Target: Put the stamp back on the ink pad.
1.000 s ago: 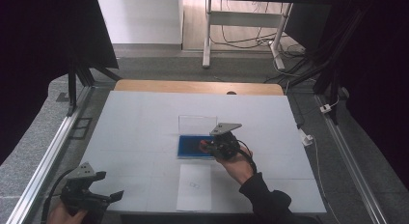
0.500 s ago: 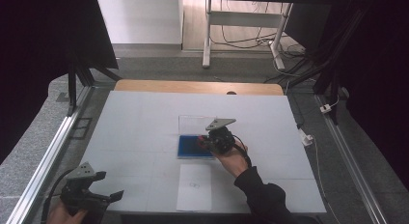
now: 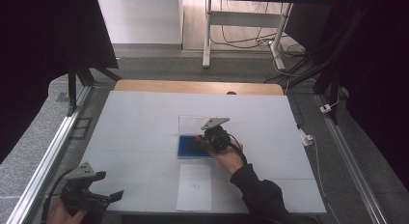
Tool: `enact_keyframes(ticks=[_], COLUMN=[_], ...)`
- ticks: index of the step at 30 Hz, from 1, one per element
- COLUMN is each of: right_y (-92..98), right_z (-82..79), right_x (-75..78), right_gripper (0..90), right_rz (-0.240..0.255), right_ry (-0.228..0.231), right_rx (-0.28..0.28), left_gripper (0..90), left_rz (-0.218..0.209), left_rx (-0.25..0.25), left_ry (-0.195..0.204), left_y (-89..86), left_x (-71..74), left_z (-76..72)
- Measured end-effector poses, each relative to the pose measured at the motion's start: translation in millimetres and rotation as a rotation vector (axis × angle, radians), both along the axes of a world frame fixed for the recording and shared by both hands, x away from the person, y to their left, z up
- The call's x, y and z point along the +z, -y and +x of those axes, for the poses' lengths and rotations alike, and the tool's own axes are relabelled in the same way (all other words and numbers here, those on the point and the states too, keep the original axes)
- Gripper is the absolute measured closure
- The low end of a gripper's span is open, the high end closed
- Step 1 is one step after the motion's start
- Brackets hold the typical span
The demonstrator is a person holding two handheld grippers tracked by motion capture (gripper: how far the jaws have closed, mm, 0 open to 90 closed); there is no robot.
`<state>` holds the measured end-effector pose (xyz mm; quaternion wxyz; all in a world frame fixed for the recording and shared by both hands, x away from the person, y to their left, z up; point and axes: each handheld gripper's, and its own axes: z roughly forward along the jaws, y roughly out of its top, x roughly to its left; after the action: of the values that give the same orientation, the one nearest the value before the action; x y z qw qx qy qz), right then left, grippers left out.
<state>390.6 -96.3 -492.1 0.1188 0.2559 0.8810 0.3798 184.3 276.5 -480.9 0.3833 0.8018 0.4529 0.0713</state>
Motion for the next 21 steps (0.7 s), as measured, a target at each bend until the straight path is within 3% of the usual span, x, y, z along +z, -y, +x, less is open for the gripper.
enact_keyframes(ticks=[3, 21], right_y=[-2.2, -3.6], right_z=[0.8, -0.5], right_x=[-5.5, -7.1], right_gripper=[79.0, 78.7], right_rz=[-0.039, -0.037], right_ry=[-0.002, 0.001], right_rx=[0.006, -0.006], left_gripper=[1.3, 1.3], left_rz=[0.002, 0.002], left_rx=[0.000, 0.000], left_ry=[0.002, 0.002], left_y=[0.1, 0.2], left_x=[0.1, 0.1], left_z=[-0.1, -0.4])
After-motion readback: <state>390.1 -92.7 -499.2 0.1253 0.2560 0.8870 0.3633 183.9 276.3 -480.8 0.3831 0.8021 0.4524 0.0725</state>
